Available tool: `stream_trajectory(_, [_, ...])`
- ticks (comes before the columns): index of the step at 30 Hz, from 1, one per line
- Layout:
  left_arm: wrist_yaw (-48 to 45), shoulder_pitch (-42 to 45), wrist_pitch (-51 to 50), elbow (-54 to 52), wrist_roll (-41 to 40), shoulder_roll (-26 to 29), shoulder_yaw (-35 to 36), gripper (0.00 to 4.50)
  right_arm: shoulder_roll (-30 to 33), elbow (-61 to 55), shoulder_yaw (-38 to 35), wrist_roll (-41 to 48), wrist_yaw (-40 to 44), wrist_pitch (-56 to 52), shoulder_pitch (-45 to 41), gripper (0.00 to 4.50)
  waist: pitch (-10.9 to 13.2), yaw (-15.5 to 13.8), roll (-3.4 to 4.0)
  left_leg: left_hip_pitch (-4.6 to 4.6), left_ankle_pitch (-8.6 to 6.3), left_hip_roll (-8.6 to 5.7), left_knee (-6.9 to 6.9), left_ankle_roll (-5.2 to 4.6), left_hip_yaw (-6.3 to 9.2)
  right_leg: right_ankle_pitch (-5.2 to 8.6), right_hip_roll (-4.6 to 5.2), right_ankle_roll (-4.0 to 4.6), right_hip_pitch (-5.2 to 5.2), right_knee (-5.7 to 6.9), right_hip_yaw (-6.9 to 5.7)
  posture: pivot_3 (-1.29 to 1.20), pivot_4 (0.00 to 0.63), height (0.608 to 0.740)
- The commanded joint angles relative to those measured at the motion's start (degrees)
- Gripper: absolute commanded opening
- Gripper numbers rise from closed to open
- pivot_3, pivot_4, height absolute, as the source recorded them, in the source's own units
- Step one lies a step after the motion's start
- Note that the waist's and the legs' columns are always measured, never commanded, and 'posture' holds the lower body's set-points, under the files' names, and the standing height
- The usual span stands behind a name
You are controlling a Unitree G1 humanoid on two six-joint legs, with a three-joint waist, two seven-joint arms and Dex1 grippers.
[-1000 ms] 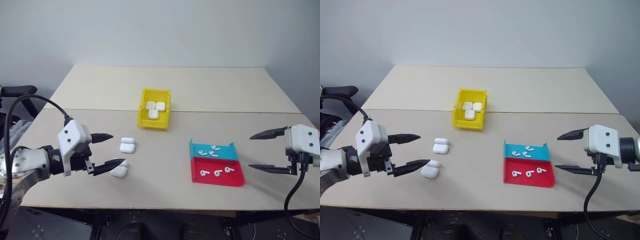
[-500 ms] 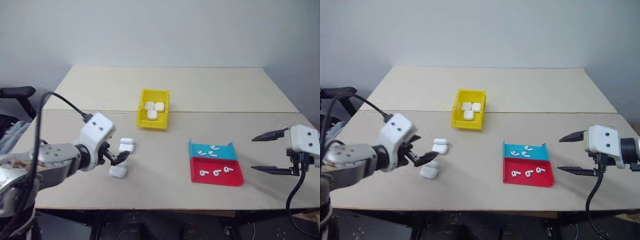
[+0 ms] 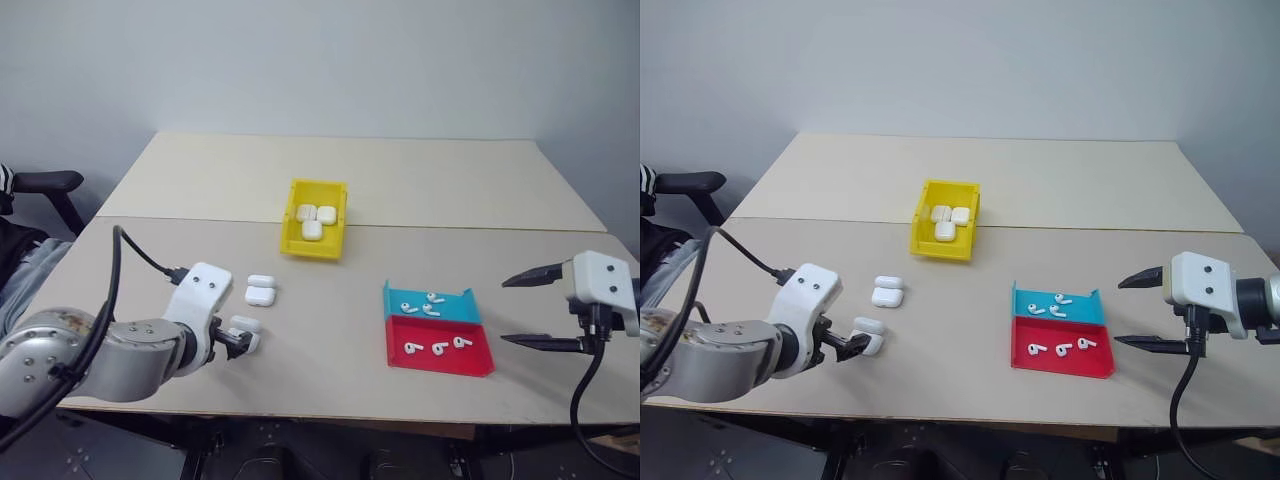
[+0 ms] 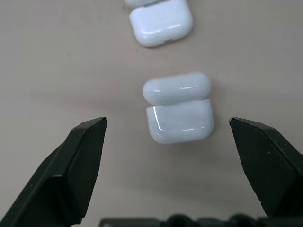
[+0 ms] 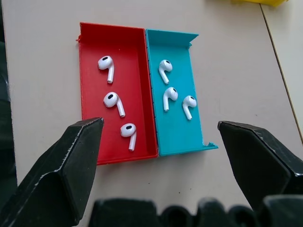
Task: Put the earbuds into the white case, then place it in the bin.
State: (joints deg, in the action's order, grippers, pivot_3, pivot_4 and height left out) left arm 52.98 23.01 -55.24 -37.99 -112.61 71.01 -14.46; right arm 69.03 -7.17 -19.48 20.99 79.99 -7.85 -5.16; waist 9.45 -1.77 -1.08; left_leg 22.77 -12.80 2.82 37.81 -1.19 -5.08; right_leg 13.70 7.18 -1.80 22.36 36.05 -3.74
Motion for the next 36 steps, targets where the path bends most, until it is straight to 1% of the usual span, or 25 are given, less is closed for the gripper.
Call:
stream_trajectory(1, [2.6,1.8,3.1,-0.9,-0.4,-1.4,-3.8,4.50,1.7,-1.4,-2.2,0.2,0.4,-1.1,0.6,4.48,0.0,-0.3,-0.01,0.02,0.00,0.00,0.00,0.00,0.00,0.00,0.00,0.00,0.00,-0.01,0.00,0.00,0.150,0.740])
stream_trajectory(5, [3.6,4.7,2.8,2.6,-0.4,-4.4,-7.5,4.50,2.2,-2.0,-2.9,0.4,0.5,-1.9,1.5,4.48,0.0,-0.5,-0.01,0.02,0.00,-0.02,0.01,0.00,-0.01,-0.01,-0.01,-0.02,-0.01,-0.02,0.00,0.00,0.150,0.740])
stream_trajectory(10, [5.5,6.9,1.1,5.4,-0.4,-6.1,-10.3,4.50,2.6,-2.8,-4.4,0.5,0.5,-3.1,2.4,4.48,0.0,-0.4,-0.02,0.03,0.01,-0.02,0.01,0.01,0.00,0.00,-0.04,-0.03,-0.01,-0.02,-0.02,0.00,0.150,0.740])
stream_trajectory(16, [6.5,8.0,0.1,8.1,-0.4,-7.9,-11.3,4.50,2.7,-3.7,-6.2,0.3,0.8,-3.8,4.2,4.48,0.0,-0.5,-0.02,0.04,0.02,-0.02,0.02,0.02,0.00,-0.01,-0.04,-0.05,-0.02,-0.04,-0.03,0.00,0.150,0.740])
stream_trajectory(23, [9.5,9.2,-1.9,10.6,-0.4,-10.4,-13.6,4.50,2.3,-3.7,-5.4,-0.2,-0.1,-4.1,4.1,4.48,0.0,-0.5,-0.03,0.03,0.02,-0.02,0.02,0.02,0.01,0.00,-0.04,-0.05,-0.03,-0.04,-0.03,0.00,0.150,0.740])
stream_trajectory(31, [9.6,10.4,-3.1,12.9,-0.4,-12.5,-13.5,4.50,2.0,-4.4,-5.4,-0.5,-0.8,-4.3,4.6,4.48,0.0,-0.5,-0.04,0.04,0.02,-0.02,0.02,0.03,0.02,0.00,-0.04,-0.05,-0.03,-0.05,-0.03,0.00,0.150,0.740])
stream_trajectory(36, [9.6,10.8,-3.7,13.2,-0.4,-12.9,-13.6,4.50,1.7,-4.4,-5.5,-0.8,-1.5,-4.0,4.8,4.48,0.0,-0.5,-0.03,0.03,0.03,-0.02,0.02,0.03,0.02,0.00,-0.04,-0.05,-0.04,-0.05,-0.02,0.00,0.150,0.740])
